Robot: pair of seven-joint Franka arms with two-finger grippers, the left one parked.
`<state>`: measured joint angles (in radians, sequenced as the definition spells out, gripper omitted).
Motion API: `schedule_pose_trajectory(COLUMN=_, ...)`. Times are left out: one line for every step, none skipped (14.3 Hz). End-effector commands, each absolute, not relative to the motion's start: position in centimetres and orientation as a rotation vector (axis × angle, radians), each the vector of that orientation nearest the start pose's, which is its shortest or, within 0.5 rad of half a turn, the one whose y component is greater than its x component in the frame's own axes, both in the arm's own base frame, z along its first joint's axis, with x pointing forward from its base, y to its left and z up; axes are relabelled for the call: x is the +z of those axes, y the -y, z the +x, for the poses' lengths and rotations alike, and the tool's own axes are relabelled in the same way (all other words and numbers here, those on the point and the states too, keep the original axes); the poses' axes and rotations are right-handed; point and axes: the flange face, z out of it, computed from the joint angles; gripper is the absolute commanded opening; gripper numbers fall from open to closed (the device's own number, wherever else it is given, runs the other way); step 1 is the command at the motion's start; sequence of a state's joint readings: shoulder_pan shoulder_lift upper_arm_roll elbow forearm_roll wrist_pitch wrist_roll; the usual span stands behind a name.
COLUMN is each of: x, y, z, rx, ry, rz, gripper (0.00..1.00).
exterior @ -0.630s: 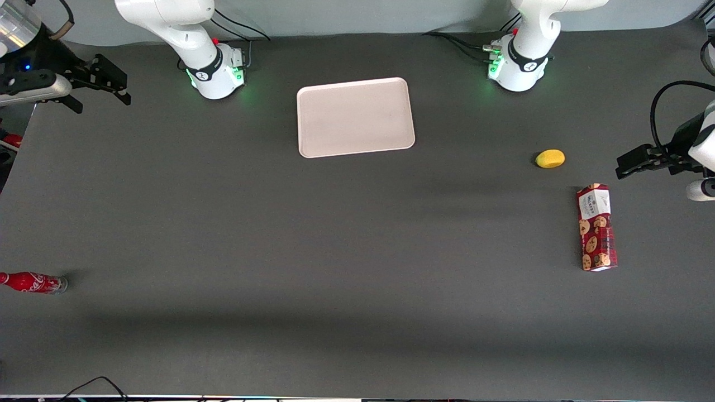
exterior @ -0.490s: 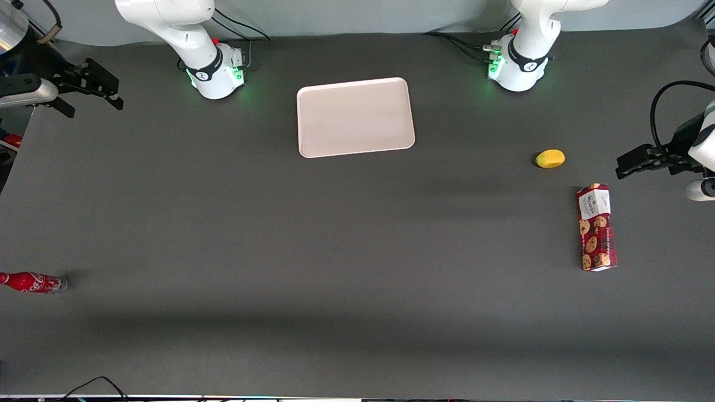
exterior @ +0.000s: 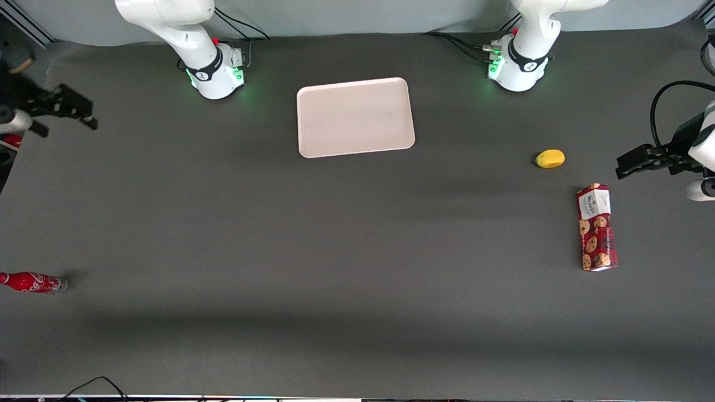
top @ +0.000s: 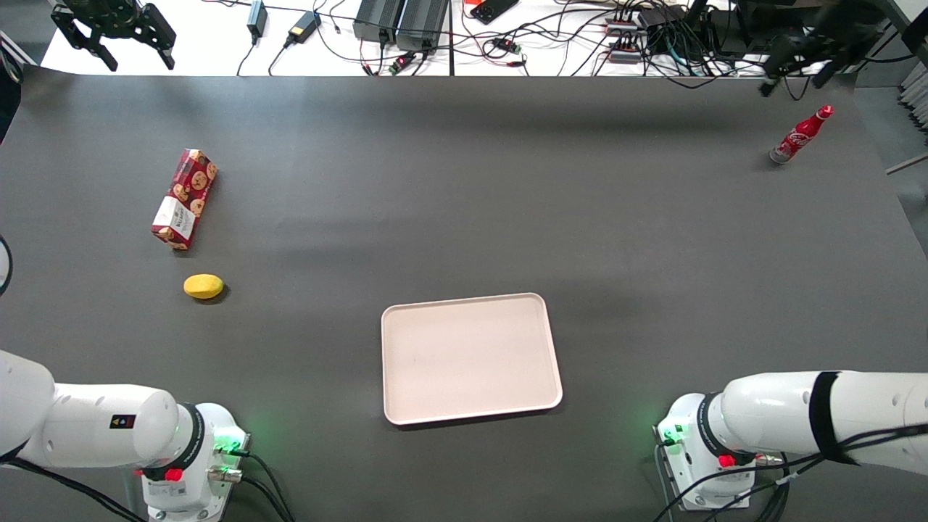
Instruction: Place coke bottle on tray
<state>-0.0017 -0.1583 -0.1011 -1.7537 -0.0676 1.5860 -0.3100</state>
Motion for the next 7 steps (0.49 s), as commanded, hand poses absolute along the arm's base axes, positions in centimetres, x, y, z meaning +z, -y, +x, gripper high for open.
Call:
schedule_pose_trajectory(x=59.9, y=13.1, z=53.7, rx=0.003, ry=0.626, rz=-3.222, gripper=1.0)
schedule_pose_trajectory(x=58.3, y=15.8, z=55.1, rx=-0.01, ry=0.736, rz=-3.211, gripper=1.0)
schedule_pose_trajectory(x=57.0, y=18.7, z=56.3, rx=-0.027, ry=0.819, rz=-3.21, gripper=1.0)
schedule_pose_trajectory(x=55.6, y=20.3, z=57.7, rx=-0.05, ry=0.915, rz=-3.197, gripper=1.0)
schedule_pose_trajectory(x=54.5, y=22.8, z=58.5, rx=-0.076, ry=0.966, rz=-3.18, gripper=1.0)
schedule_pose_trajectory(x=53.1, y=25.2, z=59.6, rx=-0.092, ry=1.016, rz=-3.16, gripper=1.0)
schedule_pose_trajectory(x=51.7, y=27.0, z=60.9, rx=-0.095, ry=1.096, rz=-3.131, gripper=1.0)
